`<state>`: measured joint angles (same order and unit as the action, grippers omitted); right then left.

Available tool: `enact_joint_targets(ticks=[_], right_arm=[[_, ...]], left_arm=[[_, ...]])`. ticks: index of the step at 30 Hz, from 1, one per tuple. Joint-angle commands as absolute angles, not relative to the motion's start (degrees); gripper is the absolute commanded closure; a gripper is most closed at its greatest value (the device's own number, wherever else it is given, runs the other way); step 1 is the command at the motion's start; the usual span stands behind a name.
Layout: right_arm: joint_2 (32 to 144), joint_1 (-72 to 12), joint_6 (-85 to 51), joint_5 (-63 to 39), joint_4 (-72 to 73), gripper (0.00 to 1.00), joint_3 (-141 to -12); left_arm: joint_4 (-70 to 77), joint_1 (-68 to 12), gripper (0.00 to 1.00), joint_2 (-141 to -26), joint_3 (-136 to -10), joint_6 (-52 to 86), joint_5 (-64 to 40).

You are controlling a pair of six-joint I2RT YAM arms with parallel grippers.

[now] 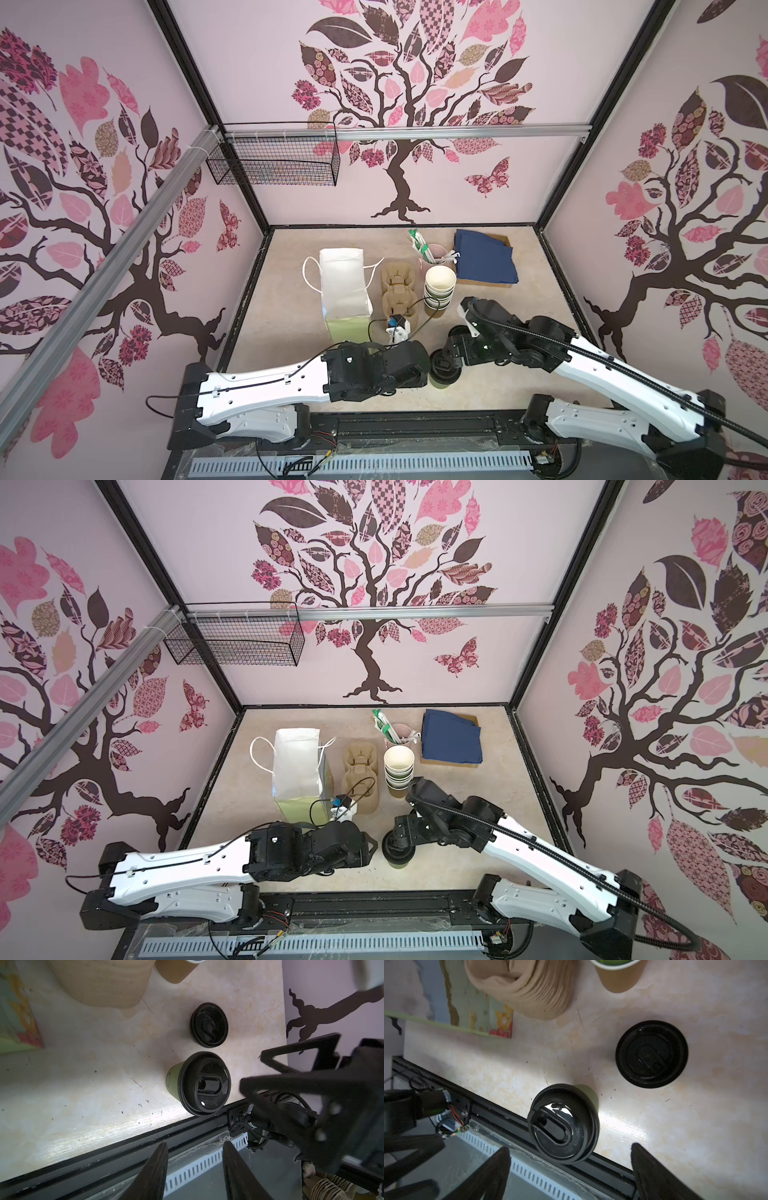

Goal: Pack a coffee takeout order
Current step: Move the coffee cup to the bottom-center of the table, then close the lid on the coffee cup.

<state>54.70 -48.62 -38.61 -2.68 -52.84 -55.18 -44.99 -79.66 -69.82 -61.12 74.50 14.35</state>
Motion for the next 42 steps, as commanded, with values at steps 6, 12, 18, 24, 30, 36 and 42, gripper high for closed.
enact_joint_targets(ticks=[6, 12, 18, 24, 30, 36, 42], right_arm=[[51.5, -46.1, -46.2, -11.9, -49.6, 0.08, -50.1], [49.1, -46.2, -52.9, -14.0, -44.6, 0.12, -43.8], [46.7, -46.1, -55.5, -12.9, -44.2, 0.14, -41.1], [47.5, -46.1, -55.2, -13.1, -43.9, 0.14, -40.9], [48.5, -46.1, -56.0, -14.4, -42.6, 0.14, -40.3], [49.2, -46.2, -55.2, -14.4, -43.7, 0.14, -39.7], [50.1, -46.1, -54.5, -14.7, -44.0, 0.14, -39.6]], left_arm=[[-36.8, -80.8, 0.57, -68.9, -51.5, 81.7, 12.1], [-34.0, -80.3, 0.55, -68.9, -49.0, 83.7, 13.6], [-27.5, -80.2, 0.53, -68.9, -45.7, 85.6, 14.8], [-21.8, -79.3, 0.51, -69.1, -42.9, 85.8, 15.4], [-19.8, -78.7, 0.52, -69.7, -41.6, 86.2, 15.3], [-18.5, -77.0, 0.53, -70.7, -41.2, 85.3, 13.7], [-17.7, -76.3, 0.54, -71.2, -41.0, 84.9, 12.8]])
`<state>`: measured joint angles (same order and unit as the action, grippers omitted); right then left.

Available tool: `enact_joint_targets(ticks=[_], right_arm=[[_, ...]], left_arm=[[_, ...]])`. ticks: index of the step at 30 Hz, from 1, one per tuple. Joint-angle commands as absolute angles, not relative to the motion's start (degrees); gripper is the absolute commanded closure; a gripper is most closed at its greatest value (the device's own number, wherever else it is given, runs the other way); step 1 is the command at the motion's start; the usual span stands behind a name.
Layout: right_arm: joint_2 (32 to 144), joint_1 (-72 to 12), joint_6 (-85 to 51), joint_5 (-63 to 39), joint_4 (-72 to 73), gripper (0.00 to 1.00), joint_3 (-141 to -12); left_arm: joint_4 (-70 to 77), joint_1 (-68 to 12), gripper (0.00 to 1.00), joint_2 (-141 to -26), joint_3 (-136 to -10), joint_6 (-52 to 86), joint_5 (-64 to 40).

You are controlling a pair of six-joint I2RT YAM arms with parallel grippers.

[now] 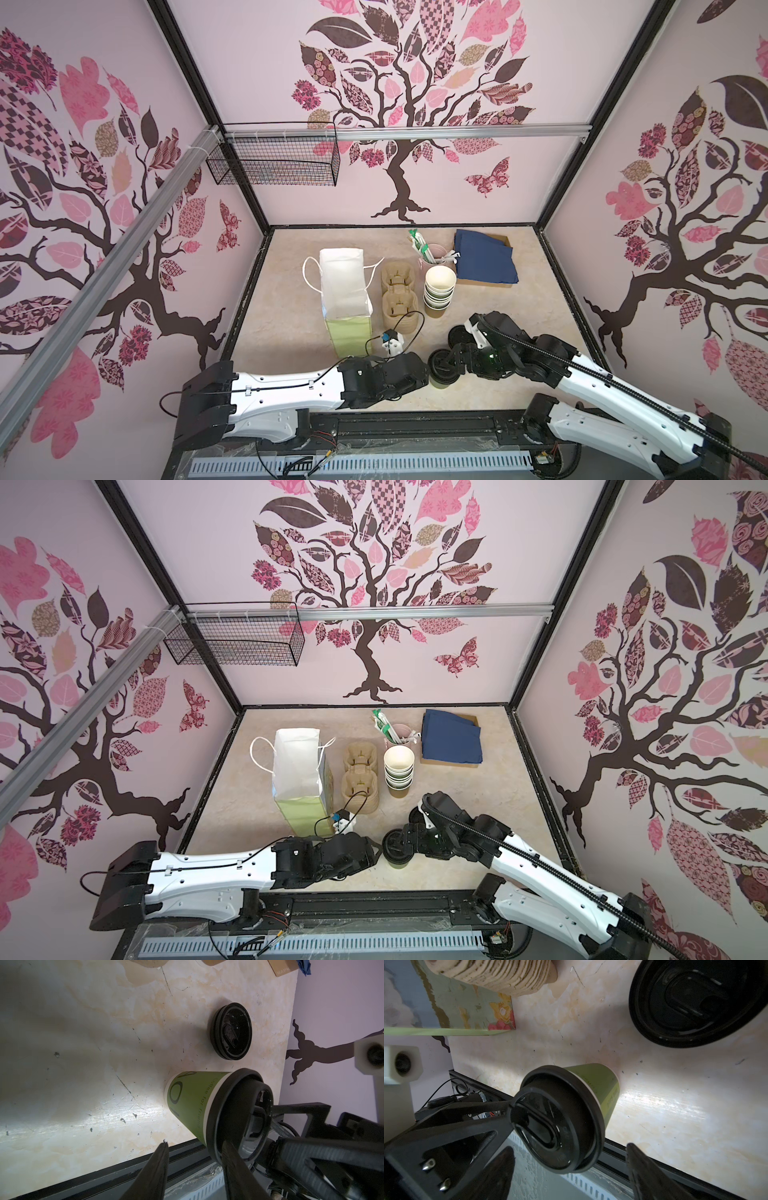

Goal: Pack a coffee takeout order
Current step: Close the lid on the coffee cup.

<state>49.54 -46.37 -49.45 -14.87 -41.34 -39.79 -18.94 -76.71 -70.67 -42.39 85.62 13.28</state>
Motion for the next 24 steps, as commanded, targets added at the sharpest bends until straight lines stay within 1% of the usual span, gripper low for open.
enact_joint_targets(ticks=[1, 17, 24], right_arm=[[50.3, -46.2, -54.3, -14.8, -44.0, 0.14, -39.6], [50.9, -46.2, -53.8, -14.0, -45.7, 0.15, -38.4], [50.9, -46.1, -55.1, -13.1, -46.1, 0.17, -36.6]], left_arm=[[-17.6, -76.2, 0.54, -71.5, -41.1, 84.7, 12.4], [-18.8, -76.1, 0.56, -74.0, -40.9, 85.9, 10.5], [-20.1, -76.1, 0.58, -76.0, -40.7, 85.8, 9.2]])
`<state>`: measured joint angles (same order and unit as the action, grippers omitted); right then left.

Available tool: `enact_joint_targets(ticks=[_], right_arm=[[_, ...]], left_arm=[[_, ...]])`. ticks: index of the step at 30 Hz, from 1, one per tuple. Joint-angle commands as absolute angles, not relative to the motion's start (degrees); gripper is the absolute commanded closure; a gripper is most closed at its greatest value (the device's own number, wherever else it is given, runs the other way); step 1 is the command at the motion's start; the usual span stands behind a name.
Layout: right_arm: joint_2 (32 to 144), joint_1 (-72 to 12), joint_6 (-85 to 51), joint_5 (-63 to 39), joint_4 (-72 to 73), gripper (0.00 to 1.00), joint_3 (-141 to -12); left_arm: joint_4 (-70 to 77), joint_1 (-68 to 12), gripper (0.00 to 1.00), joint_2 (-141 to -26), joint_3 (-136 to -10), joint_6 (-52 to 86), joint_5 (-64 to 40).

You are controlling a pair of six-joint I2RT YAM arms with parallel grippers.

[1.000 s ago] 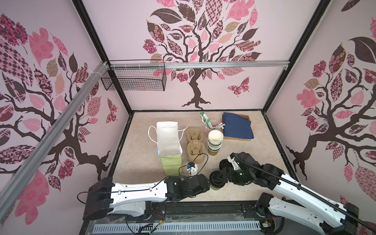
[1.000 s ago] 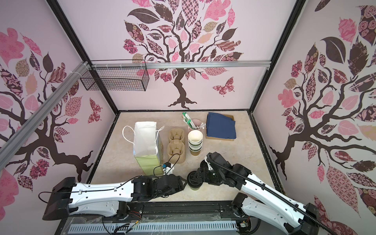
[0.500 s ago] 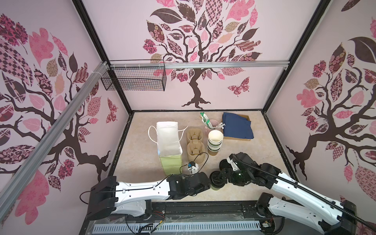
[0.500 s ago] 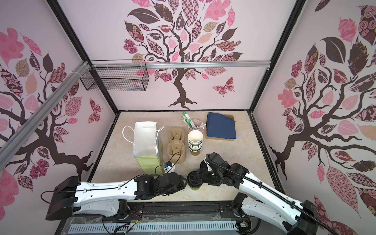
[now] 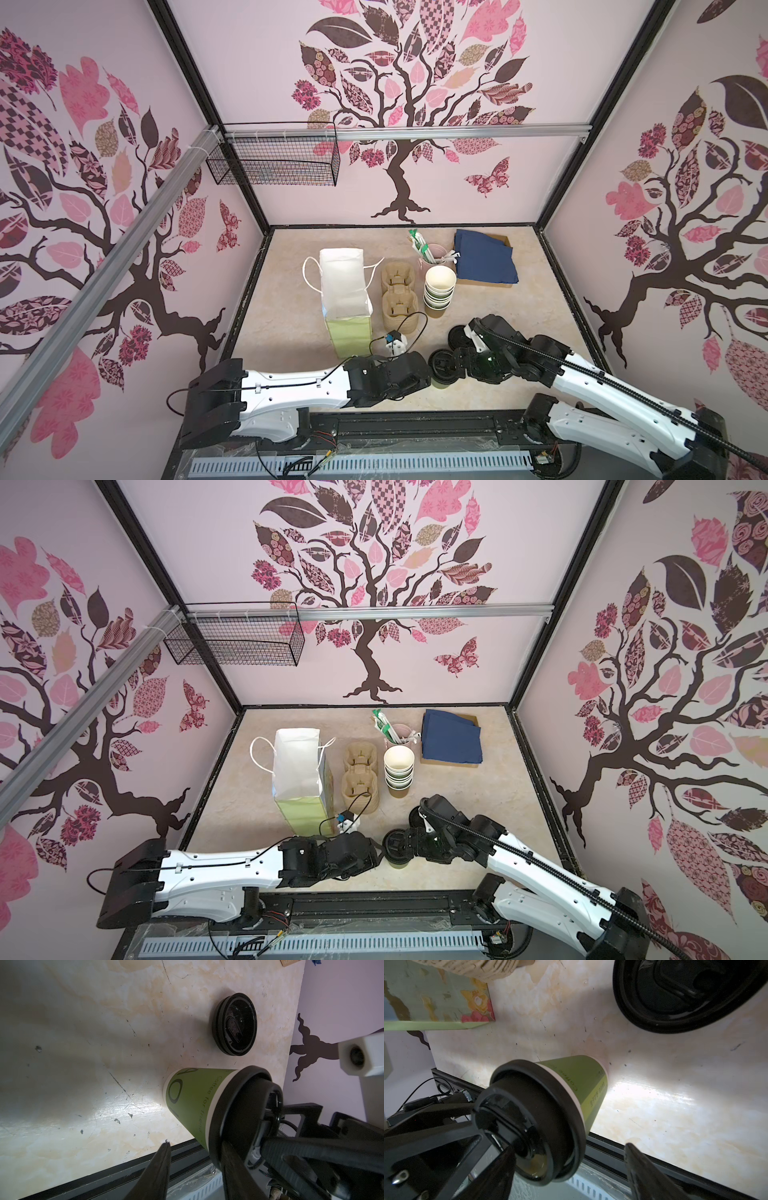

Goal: Pack a coffee takeout order
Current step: Close the lid on the coffee cup.

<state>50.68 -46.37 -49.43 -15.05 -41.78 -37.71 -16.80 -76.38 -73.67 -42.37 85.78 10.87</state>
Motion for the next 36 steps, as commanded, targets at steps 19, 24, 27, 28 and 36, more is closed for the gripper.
enact_joint_targets(ticks=[19, 24, 27, 28, 36], right_arm=[[50.1, -46.2, -55.9, -11.5, -46.6, 0.17, -37.3], [49.3, -46.2, -55.8, -10.4, -46.7, 0.17, -39.7], [49.3, -46.2, -55.3, -10.0, -47.1, 0.17, -40.7], [49.2, -46.1, -55.2, -9.9, -47.2, 0.17, -40.8], [48.6, -46.0, -55.1, -10.8, -46.4, 0.17, -41.1]], left_arm=[[-22.6, -77.9, 0.62, -80.2, -41.1, 85.3, 8.7], [-24.3, -77.2, 0.6, -78.7, -44.9, 81.2, 10.5], [-23.6, -76.9, 0.58, -78.2, -47.1, 78.7, 11.2], [-23.4, -76.7, 0.58, -78.1, -47.8, 78.1, 11.4], [-22.6, -76.2, 0.56, -77.1, -50.9, 76.1, 13.7]])
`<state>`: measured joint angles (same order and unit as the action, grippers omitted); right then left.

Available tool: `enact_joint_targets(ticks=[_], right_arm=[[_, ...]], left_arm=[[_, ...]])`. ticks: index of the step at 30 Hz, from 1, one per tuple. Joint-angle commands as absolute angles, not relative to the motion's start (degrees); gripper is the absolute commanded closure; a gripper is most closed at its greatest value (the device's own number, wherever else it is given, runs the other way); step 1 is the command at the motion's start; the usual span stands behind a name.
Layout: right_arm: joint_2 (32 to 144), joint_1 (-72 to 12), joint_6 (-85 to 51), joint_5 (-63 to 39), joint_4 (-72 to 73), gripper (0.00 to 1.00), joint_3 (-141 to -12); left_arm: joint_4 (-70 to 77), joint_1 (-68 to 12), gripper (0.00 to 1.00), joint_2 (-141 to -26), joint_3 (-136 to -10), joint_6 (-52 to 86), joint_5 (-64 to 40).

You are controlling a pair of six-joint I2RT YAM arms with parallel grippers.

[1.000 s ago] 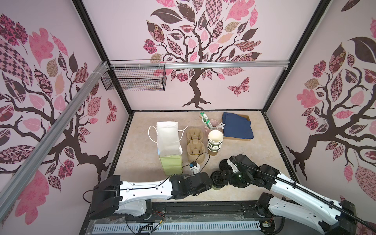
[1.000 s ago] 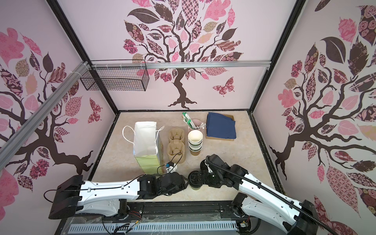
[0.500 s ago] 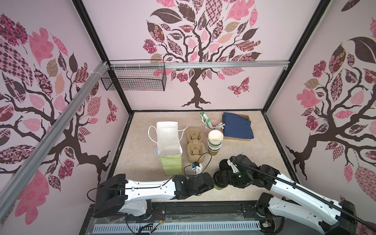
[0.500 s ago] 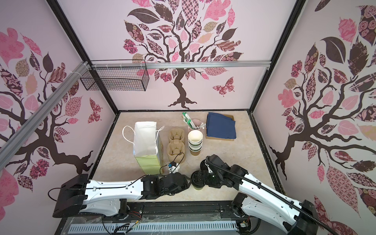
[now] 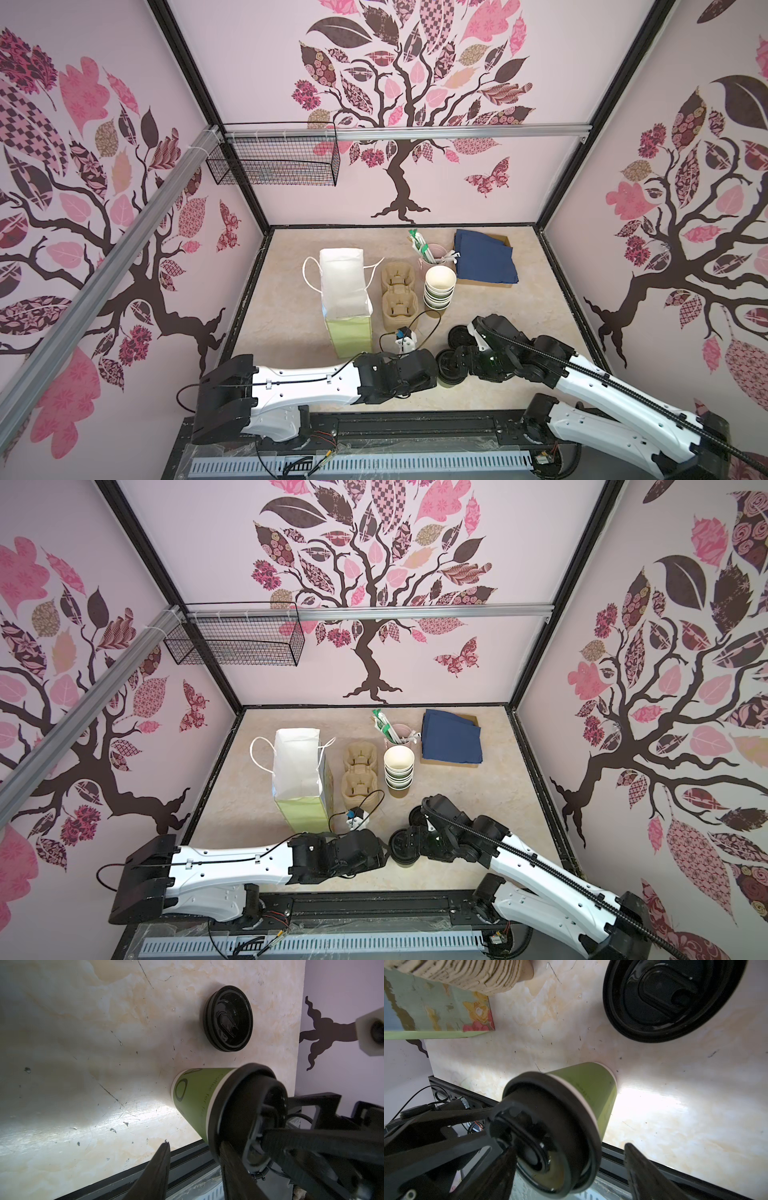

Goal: Pack a coffee takeout order
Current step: Close the lid on the coffee cup.

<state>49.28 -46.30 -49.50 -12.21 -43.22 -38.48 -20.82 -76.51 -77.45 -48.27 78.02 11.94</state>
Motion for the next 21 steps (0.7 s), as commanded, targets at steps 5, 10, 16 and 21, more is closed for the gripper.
enact_joint_targets(ticks=[5, 10, 16, 21], right_arm=[[48.7, -43.4, -52.1, -12.0, -48.1, 0.17, -42.6], [48.3, -39.5, -49.4, -14.0, -49.9, 0.17, -44.1], [44.5, -39.3, -52.1, -11.4, -56.7, 0.17, -44.9], [37.3, -39.3, -56.1, -14.5, -60.7, 0.19, -40.8]], left_arm=[[-24.8, -75.4, 0.56, -74.5, -51.7, 75.4, 16.1], [-24.0, -72.2, 0.53, -73.6, -51.5, 73.1, 15.4], [-21.3, -68.2, 0.46, -76.1, -54.6, 68.8, 10.0], [-19.7, -68.0, 0.46, -77.7, -54.8, 69.2, 9.2]])
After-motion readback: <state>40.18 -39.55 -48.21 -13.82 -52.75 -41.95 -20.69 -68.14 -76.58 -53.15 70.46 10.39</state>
